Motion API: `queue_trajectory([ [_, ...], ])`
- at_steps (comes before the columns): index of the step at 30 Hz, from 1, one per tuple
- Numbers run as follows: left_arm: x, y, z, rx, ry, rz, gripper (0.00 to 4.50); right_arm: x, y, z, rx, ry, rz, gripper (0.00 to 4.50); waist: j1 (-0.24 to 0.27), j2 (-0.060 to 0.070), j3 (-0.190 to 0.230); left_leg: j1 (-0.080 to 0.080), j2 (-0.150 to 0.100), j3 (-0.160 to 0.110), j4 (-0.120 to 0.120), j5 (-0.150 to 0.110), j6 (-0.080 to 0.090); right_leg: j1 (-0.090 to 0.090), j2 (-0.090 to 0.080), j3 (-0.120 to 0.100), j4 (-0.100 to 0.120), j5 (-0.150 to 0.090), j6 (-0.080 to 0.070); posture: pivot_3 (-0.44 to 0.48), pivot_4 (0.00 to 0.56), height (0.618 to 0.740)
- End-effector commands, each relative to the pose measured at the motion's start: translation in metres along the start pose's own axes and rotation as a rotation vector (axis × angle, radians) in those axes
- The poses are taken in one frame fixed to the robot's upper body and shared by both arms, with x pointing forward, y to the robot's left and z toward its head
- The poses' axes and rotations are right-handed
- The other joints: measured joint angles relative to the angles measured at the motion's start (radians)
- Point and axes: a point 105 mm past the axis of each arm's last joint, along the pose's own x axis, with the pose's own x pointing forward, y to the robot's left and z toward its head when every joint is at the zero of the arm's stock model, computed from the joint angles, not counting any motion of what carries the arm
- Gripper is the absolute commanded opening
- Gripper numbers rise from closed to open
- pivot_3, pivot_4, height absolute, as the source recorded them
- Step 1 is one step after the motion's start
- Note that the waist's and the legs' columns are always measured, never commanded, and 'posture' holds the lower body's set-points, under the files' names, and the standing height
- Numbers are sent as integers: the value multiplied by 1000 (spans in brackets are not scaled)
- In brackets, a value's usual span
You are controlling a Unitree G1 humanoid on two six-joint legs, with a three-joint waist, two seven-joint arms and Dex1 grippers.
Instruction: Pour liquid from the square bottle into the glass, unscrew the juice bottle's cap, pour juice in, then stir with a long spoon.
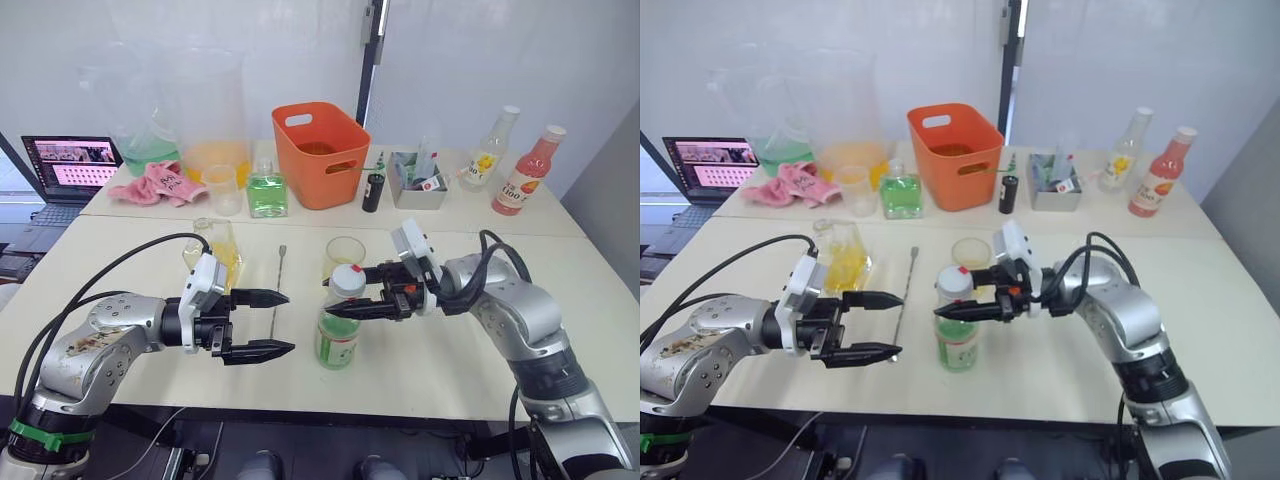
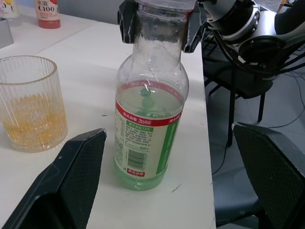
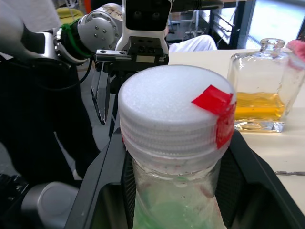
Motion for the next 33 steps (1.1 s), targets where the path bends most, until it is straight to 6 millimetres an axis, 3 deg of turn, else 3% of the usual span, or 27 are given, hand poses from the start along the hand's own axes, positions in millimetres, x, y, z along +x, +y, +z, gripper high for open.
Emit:
queue_trajectory([
  [1, -1, 0, 10, 50, -15, 7, 4500, -3, 11, 18, -52, -20, -109, 1572, 0, 0, 0, 0, 0, 0, 0, 0, 0, 0, 0, 0, 0, 0, 0, 0, 150, 739],
  [7, -3, 3, 7, 46, -19, 22, 4500, -8, 11, 21, 26, -36, -623, 1572, 2, 0, 0, 0, 0, 0, 0, 1, -1, -1, -1, 0, 1, 0, 0, 0, 150, 739],
  [13, -4, 7, 9, 51, -17, 23, 4500, -8, 15, 19, 156, -120, -869, 1572, -4, 0, 0, 0, 0, -1, -1, 2, -3, -1, 0, 0, 1, 0, 0, 0, 150, 739],
  [23, -5, 10, 11, 61, -2, 1, 4500, -6, 18, 15, 177, -121, -876, 1572, -3, 0, 0, -1, -1, -1, -1, 2, -2, -1, -1, -1, 0, 0, 0, 0, 150, 739],
  [25, -5, 11, 11, 63, -1, 0, 4500, -5, 18, 15, 161, -112, -856, 2647, -3, 0, 0, -1, -1, -1, -1, 2, -2, -1, -1, -1, 0, 0, 0, 0, 150, 739],
  [30, -5, 10, 11, 65, -2, -2, 4500, -4, 21, 18, 109, -72, -780, 4296, -3, 0, 0, -1, -1, -1, -1, 2, -2, -1, -1, -1, 0, 0, 0, 0, 150, 739],
  [33, -5, 11, 11, 67, -3, 0, 4500, -4, 24, 19, 92, -55, -722, 4465, -3, 0, 0, -1, -1, -1, -1, 2, -2, 0, -1, -1, 0, 0, 0, 0, 150, 739],
])
